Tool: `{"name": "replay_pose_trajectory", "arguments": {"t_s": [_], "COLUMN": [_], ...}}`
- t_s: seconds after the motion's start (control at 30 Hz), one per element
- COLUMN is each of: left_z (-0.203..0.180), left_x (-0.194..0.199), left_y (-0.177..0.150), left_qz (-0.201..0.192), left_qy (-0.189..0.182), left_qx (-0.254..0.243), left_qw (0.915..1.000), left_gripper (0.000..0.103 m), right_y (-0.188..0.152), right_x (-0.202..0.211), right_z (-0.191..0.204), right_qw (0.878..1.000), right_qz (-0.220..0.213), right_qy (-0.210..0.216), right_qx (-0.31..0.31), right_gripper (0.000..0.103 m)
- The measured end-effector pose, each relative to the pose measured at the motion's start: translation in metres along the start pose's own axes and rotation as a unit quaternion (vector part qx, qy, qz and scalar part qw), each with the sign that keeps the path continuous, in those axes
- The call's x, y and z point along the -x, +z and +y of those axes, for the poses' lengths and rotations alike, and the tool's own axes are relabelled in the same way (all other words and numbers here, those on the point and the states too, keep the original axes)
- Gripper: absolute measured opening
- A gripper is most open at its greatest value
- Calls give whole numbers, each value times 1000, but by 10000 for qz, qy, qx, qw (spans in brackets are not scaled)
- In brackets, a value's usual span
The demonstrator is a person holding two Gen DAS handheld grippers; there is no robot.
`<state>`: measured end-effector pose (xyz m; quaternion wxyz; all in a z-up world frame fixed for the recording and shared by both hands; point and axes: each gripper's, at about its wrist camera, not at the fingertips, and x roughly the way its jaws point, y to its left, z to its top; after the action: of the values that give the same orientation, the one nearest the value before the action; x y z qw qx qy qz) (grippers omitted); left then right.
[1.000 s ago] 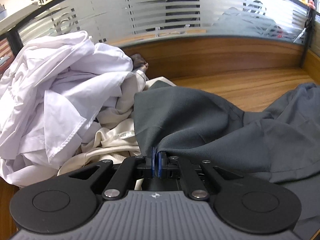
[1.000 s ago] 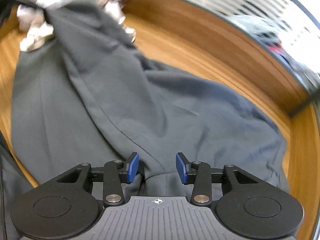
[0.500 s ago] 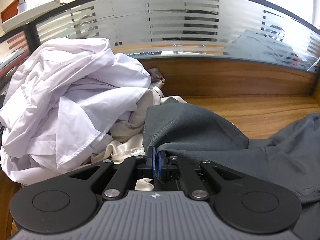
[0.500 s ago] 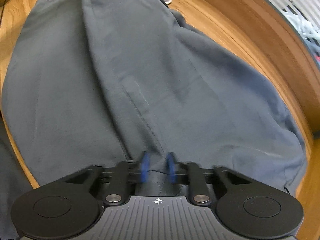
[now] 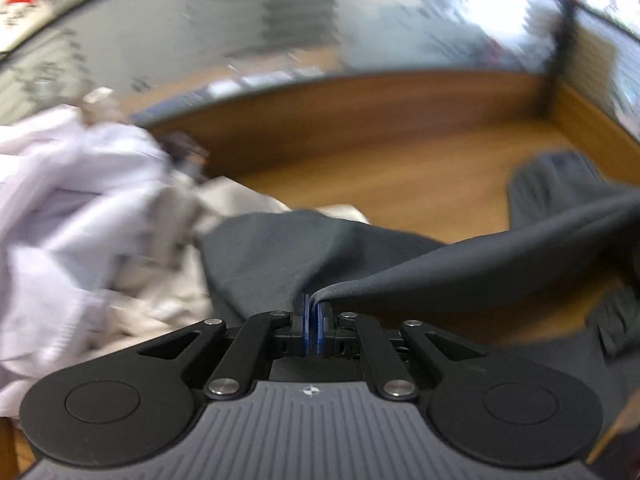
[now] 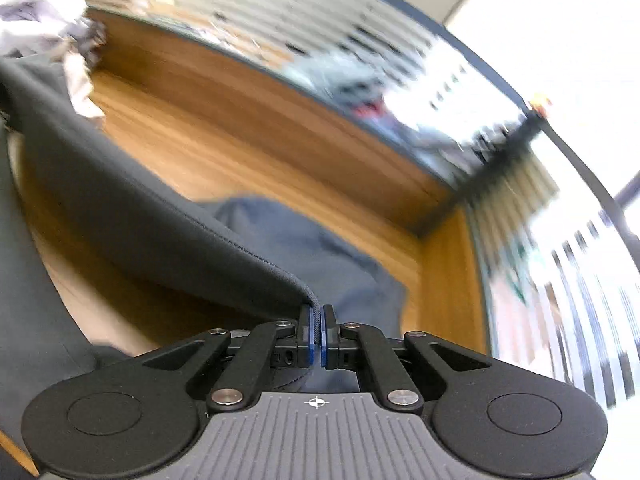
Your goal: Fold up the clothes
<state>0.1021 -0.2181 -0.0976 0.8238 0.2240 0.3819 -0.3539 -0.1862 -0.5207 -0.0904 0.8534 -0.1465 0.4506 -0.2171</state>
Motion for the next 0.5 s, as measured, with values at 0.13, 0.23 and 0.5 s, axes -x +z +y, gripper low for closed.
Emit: {"name": "replay_pose_trajectory", "arguments": {"t_s": [0.13,0.23,0.5], "left_z": [-20,-19,-17], "left_x": [-32,-45,-40], "left_y": [-17,-25,19], "left_qz": [378,470,127], "left_qy": [-223,-242,-189], "left_qx": [-14,83,-166], "left_qw": [9990,9986,9996], "left_gripper": [3,3,4], "right_y": [-33,-48,-37], "right_x": [-15,-26,-45], "right_z": [0,7,0], "right_qw": [9985,9965,9971], "right_qz": [538,804,750], "right_qy": [33,129,60], "right_qx": [1,189,120], "right_gripper": [5,5,5]}}
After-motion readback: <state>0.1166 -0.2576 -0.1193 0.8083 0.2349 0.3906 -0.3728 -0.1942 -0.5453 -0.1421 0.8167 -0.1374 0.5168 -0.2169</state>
